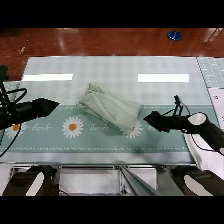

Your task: Fold the shirts.

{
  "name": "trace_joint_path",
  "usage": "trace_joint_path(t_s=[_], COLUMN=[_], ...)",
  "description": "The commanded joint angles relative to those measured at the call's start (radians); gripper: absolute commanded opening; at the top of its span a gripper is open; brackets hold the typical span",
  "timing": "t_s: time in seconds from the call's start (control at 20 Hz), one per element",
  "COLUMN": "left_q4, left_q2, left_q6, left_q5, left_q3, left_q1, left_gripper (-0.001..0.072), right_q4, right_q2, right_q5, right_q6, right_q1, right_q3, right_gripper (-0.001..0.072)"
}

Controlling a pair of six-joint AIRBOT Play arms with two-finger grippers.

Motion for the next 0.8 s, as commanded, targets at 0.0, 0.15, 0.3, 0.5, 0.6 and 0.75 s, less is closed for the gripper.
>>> trace_joint_path(t_s=[0.0,0.15,0.3,0.5,0.6,0.75], left_q4=[0.000,0.000,0.000,0.000,0.000,0.000], left_q2=[-0.001,-0.001,-0.001,-0.001,-0.001,-0.001], left_q6=[0.000,0.000,0.000,0.000,0.000,0.000], left_q5=[0.014,0.031,0.039,0.039,0.039,0.039], left_q3=[0.000,0.000,-0.001,-0.001,-0.001,-0.001], left_q1=[0.001,0.001,0.001,0.001,0.001,0.001], left_gripper=[0.0019,0.0019,0.0019,0.0019,0.0019,0.0019], right_q4=[0.380,0.399,0.394,0.384,0.312,0.107], right_q2=[-0.174,-0.266,-0.334,-0.420,-0.423,-0.401], right_q5=[0.071,0.097,0.084,0.079,0.131,0.261], right_q6=[-0.333,-0.364,-0.364,-0.359,-0.386,-0.266], right_q1=[-0.002,-0.001,0.074,0.204,0.228,0.228], right_q3=[-0.021,0.047,0.149,0.307,0.403,0.602], right_gripper=[0.0408,0.0408,0.0408,0.0162,0.0031,0.0030])
